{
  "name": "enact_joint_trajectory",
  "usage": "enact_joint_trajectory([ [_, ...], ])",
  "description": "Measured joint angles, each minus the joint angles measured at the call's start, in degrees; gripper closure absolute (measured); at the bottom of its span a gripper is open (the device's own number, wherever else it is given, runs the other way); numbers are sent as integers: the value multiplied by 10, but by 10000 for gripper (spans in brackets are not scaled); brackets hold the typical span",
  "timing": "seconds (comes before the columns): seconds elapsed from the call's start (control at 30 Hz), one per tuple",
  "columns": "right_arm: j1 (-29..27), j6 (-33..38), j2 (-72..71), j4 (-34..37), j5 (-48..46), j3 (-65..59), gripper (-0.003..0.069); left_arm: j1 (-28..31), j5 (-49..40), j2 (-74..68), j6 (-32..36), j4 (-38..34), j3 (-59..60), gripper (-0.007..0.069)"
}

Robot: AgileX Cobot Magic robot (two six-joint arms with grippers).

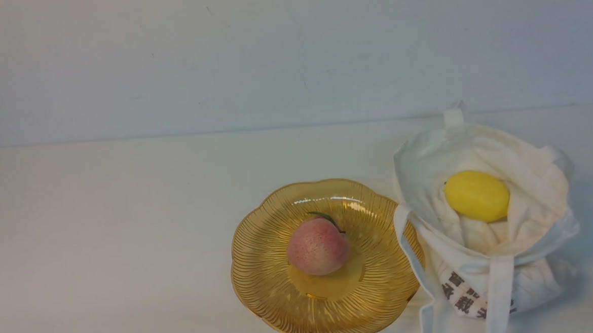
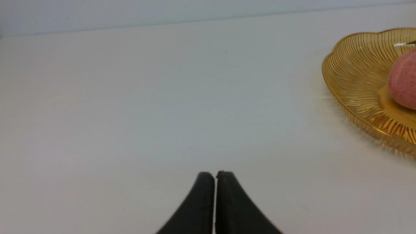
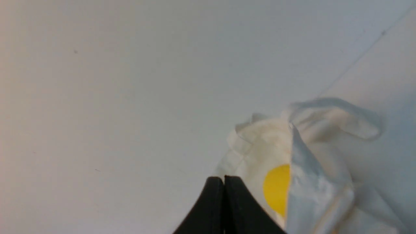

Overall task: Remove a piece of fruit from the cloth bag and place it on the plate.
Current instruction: Use the right arm to grab a lemon from the bag

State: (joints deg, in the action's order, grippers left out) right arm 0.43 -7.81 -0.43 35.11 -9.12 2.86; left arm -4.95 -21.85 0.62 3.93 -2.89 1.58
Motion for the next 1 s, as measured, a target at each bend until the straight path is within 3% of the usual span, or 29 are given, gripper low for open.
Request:
enact_joint_trajectory([
  [0.17, 0, 93, 71, -87, -52, 154, 673, 0, 0, 0, 0, 0, 0, 633],
  [0.4, 0, 101, 357, -204, -319, 334, 673, 0, 0, 0, 0, 0, 0, 633],
  [0.57, 0, 130, 547, -194, -361, 393, 669, 0, 0, 0, 0, 0, 0, 633],
  [0.7, 19, 215, 661, -134, -364, 455, 652, 0, 0, 0, 0, 0, 0, 633],
  [0.87, 81, 290, 823, -110, -364, 565, 550, 0, 0, 0, 0, 0, 0, 633],
  [1.0, 107, 288, 939, -165, -398, 667, 407, 0, 0, 0, 0, 0, 0, 633],
])
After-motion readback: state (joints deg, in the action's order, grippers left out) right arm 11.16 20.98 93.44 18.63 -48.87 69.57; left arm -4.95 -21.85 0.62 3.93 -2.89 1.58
